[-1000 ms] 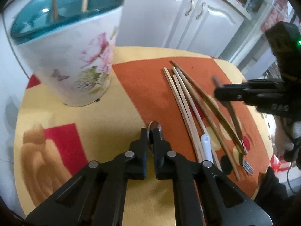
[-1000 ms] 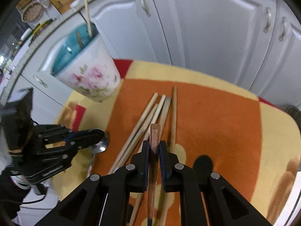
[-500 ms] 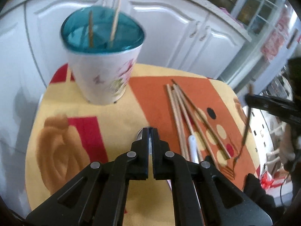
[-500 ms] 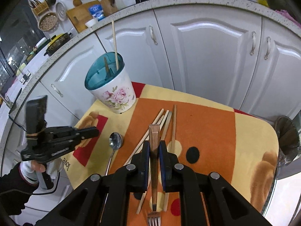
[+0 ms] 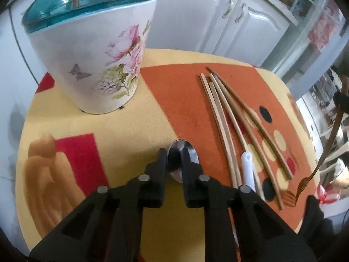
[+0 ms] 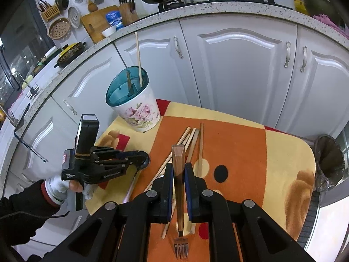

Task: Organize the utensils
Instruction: 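Lift the fork and spoon and carry both over the utensil holder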

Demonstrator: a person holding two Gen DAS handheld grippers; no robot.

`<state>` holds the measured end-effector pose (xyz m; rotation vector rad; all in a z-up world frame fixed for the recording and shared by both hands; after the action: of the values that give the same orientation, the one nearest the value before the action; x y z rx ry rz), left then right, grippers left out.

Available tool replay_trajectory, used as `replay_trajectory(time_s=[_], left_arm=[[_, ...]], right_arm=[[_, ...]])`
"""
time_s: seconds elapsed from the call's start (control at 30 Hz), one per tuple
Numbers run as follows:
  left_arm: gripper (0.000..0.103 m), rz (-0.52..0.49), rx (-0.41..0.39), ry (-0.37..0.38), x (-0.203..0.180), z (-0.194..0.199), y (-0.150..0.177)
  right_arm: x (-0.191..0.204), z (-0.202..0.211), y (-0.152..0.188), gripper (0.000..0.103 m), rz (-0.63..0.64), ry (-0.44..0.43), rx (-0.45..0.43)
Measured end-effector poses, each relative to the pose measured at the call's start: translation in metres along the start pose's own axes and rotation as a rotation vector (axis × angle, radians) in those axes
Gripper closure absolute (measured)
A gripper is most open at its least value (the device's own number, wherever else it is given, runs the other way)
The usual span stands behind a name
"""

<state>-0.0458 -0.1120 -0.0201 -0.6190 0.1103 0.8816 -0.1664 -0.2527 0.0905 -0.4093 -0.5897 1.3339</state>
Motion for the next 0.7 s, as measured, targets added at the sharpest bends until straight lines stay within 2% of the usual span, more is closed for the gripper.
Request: replay_trajectory(time_s=[0.07,0.17,0.43,0.7], left_arm=[[0.100,0.008,-0.013,0.008,-0.001,0.007,0.003],[0.100,0.048,-0.040,0.020,-0.002,0.026,0.009],[0.101,0.105,-0.188,0.038,-0.007,0.096,0.014],[0.101,0.104,-0.303,0.010,-0.012,0.155,0.001]], right_arm=[[0.001,0.002,0.000,0.094,0.004,0.002,-0.001],[0.002,0.009,0.002,0.094,0.017,0.009,-0.003],[0.003,0.038,0.002,0.094,0.017,-0.011,-0.050],[0.024,0.061,-0.024,0.094,0.046,-0.043,-0.132]])
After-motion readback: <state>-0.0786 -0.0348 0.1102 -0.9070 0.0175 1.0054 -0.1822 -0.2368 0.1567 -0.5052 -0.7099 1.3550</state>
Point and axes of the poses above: each gripper's, at about its wrist camera, not at the fingertips, and z roughly against the way its jaws point, x to its left, y to its underside, the point moved 6 cm from there along -z, roughly the way its jaws point, and after that the axes turned 8 degrees about y, right-handed, at the moved point
